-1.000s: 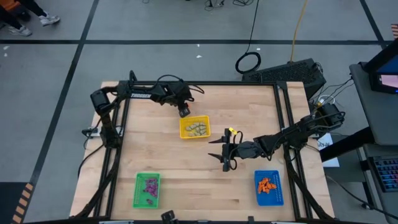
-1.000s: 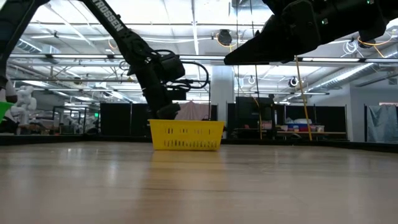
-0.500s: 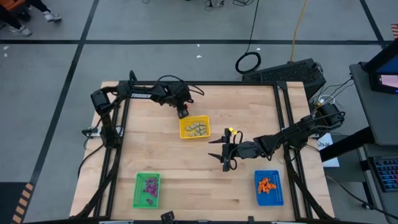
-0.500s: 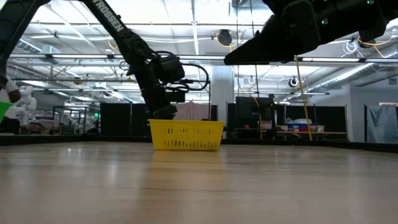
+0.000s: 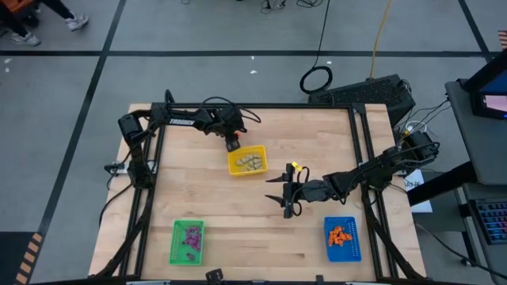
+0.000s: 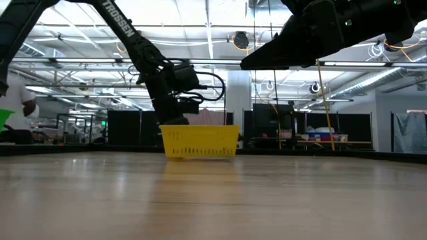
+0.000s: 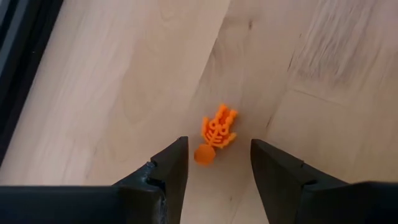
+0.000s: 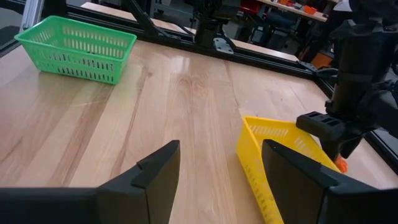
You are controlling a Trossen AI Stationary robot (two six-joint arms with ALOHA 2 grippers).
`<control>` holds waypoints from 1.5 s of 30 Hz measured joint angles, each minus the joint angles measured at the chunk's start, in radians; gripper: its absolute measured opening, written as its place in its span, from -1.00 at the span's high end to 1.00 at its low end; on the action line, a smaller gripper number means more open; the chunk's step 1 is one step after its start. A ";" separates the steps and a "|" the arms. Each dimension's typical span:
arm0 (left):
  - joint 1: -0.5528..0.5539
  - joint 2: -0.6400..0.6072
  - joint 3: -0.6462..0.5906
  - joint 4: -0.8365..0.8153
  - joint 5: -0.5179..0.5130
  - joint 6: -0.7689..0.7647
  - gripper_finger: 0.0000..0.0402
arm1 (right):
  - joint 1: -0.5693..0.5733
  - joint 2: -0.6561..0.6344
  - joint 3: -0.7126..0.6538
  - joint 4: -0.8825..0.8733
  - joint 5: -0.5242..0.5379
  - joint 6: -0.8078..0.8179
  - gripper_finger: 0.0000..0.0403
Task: Sort Halloween decoration
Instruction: Put the orange skeleton toy in the blue basket
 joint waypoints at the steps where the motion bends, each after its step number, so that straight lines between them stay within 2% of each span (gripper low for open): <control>1: 0.000 0.000 0.000 -0.002 0.000 0.000 0.18 | 0.000 0.000 0.000 0.000 0.000 0.000 -0.05; 16: -0.010 0.000 0.000 -0.011 0.007 0.073 0.81 | 0.000 0.000 0.000 -0.009 0.000 0.000 -0.05; 21: -0.020 -0.001 0.000 -0.010 0.014 0.080 0.93 | 0.000 0.000 0.000 -0.011 0.000 0.000 -0.05; 26: -0.028 -0.001 0.000 -0.011 0.014 0.097 0.95 | 0.000 0.000 0.000 -0.011 0.006 0.016 -0.05; 30: -0.042 -0.010 0.000 -0.012 0.023 0.106 0.97 | -0.025 0.000 0.000 -0.036 0.155 0.110 -0.05; 32: -0.052 -0.012 0.003 -0.015 0.023 0.106 0.97 | -0.067 0.000 0.000 -0.067 0.182 0.139 -0.05; 35: -0.067 -0.017 0.015 -0.016 0.025 0.105 0.97 | -0.152 0.005 0.000 -0.095 0.130 0.165 -0.05; 40: -0.094 -0.017 0.037 -0.017 0.010 0.099 0.97 | -0.328 0.052 0.001 -0.059 -0.081 0.174 -0.05; 45: -0.112 -0.017 0.064 -0.024 -0.047 0.095 0.97 | -0.442 0.153 0.023 -0.009 -0.265 0.135 0.01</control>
